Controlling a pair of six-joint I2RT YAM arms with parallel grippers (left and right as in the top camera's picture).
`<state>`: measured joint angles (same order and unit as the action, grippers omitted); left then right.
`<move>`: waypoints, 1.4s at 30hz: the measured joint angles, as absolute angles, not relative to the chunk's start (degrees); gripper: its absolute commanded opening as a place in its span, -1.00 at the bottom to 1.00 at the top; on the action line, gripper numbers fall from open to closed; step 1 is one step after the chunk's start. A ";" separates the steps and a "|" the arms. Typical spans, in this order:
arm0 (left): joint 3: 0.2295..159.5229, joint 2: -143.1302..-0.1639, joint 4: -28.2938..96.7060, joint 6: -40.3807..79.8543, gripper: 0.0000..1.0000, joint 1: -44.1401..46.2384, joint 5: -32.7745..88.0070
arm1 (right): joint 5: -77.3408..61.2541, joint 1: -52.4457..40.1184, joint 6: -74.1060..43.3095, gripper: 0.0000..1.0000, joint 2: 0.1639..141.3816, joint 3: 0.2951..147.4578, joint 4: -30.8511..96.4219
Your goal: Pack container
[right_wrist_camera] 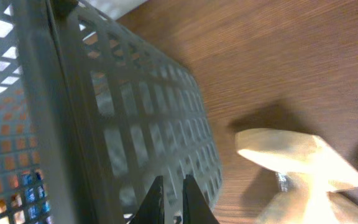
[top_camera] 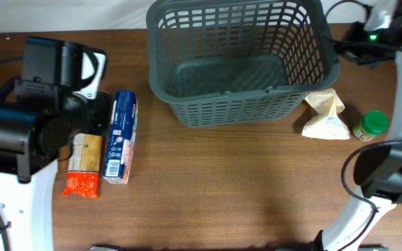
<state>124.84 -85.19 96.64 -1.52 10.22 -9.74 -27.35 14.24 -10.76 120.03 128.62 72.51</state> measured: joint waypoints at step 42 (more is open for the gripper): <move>82.06 -111.87 68.51 -16.47 0.89 -0.51 -2.50 | -27.00 35.79 -10.52 0.98 110.10 128.46 77.38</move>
<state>82.06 -111.87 68.51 -16.47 -0.51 -2.50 -27.00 35.79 -10.52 110.10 128.46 77.38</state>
